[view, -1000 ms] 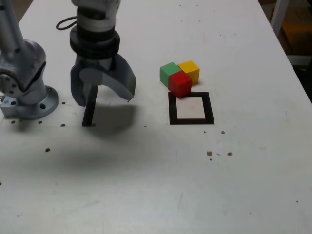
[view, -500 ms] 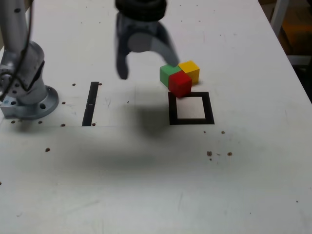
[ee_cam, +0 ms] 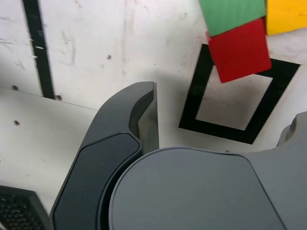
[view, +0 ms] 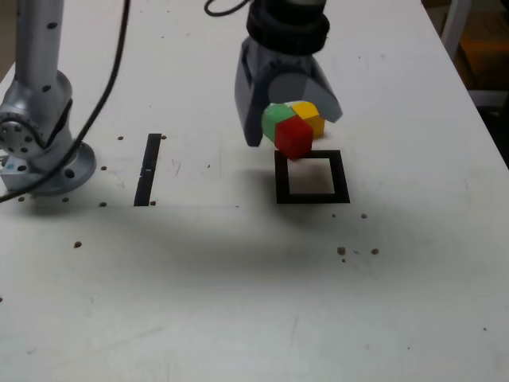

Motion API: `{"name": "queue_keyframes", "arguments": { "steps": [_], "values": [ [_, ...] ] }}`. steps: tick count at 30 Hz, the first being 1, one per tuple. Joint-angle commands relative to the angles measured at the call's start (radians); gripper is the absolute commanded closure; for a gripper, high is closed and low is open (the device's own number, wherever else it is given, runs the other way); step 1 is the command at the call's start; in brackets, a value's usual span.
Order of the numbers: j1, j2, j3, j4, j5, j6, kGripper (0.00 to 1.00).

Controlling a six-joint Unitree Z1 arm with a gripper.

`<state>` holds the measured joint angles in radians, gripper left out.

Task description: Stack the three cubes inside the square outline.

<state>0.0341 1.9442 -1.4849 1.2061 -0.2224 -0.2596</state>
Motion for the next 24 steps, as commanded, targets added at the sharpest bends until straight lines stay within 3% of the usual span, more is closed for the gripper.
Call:
{"name": "queue_keyframes", "arguments": {
  "steps": [1,24],
  "values": [
    [0.002,0.008,0.008,-0.015,0.006,-0.008,0.00],
    [0.047,0.142,-0.022,-0.041,0.067,-0.007,0.04]
  ]
}}
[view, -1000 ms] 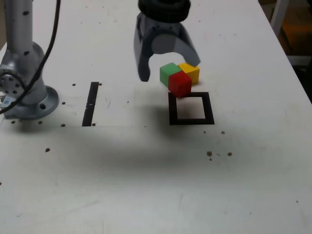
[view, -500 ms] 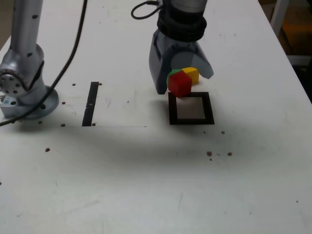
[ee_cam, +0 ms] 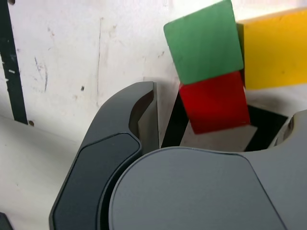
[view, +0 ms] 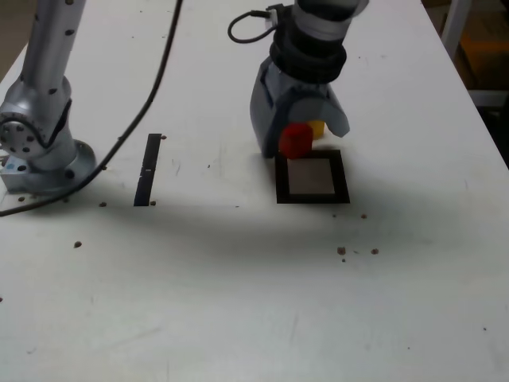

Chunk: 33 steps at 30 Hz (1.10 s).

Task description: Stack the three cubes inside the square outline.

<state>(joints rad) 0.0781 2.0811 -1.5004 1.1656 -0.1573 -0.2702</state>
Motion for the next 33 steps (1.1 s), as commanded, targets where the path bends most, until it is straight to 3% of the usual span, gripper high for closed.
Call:
{"name": "queue_keyframes", "arguments": {
  "steps": [1,19,33],
  "values": [
    [0.005,0.010,-0.007,-0.001,0.001,0.008,0.04],
    [0.022,0.038,-0.013,0.008,-0.022,0.057,0.05],
    [0.042,0.053,-0.019,0.004,-0.005,0.090,0.12]
  ]
}}
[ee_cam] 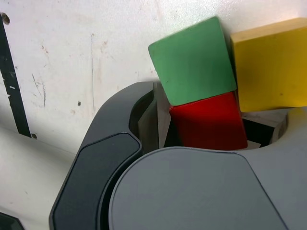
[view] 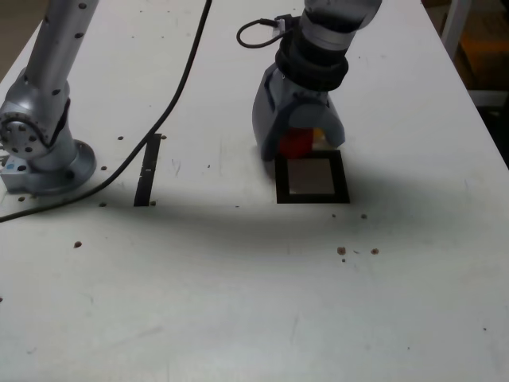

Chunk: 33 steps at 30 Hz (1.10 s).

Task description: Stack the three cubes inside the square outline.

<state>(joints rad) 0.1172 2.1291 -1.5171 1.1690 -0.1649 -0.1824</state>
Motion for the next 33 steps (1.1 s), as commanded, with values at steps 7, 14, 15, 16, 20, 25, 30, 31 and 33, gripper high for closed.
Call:
{"name": "queue_keyframes", "arguments": {
  "steps": [7,14,15,16,20,25,30,31,33],
  "values": [
    [0.010,0.010,-0.003,0.017,0.007,0.008,0.24],
    [0.010,0.015,-0.005,0.028,0.021,-0.003,0.50],
    [0.010,0.015,-0.006,0.027,0.021,-0.004,0.54],
    [0.010,0.016,-0.006,0.026,0.021,-0.004,0.59],
    [0.010,0.017,-0.013,0.021,0.016,-0.005,0.69],
    [0.011,0.016,-0.036,0.027,0.007,0.000,0.74],
    [0.005,0.002,-0.072,0.077,0.003,-0.002,0.77],
    [0.002,-0.004,-0.077,0.089,0.003,-0.005,0.77],
    [-0.010,-0.018,-0.088,0.107,0.005,-0.014,0.77]
  ]
}}
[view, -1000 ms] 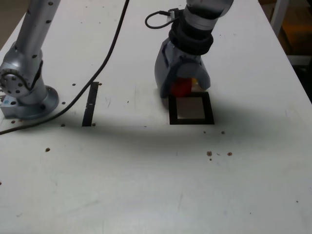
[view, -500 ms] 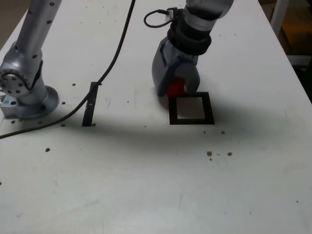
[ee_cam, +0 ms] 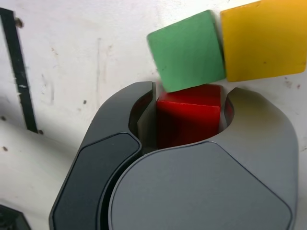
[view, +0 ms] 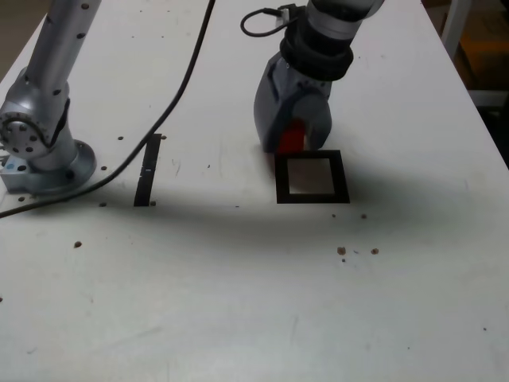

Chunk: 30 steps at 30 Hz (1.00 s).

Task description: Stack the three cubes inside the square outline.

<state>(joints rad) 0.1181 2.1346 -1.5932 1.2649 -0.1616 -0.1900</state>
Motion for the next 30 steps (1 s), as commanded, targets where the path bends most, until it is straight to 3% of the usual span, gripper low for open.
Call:
{"name": "queue_keyframes", "arguments": {
  "steps": [1,11,30],
  "values": [
    [-0.017,-0.028,-0.016,0.015,0.002,-0.011,0.77],
    [-0.116,0.011,-0.108,0.031,-0.011,-0.067,0.77],
    [-0.120,0.065,-0.125,0.047,-0.038,-0.058,0.73]
  ]
}}
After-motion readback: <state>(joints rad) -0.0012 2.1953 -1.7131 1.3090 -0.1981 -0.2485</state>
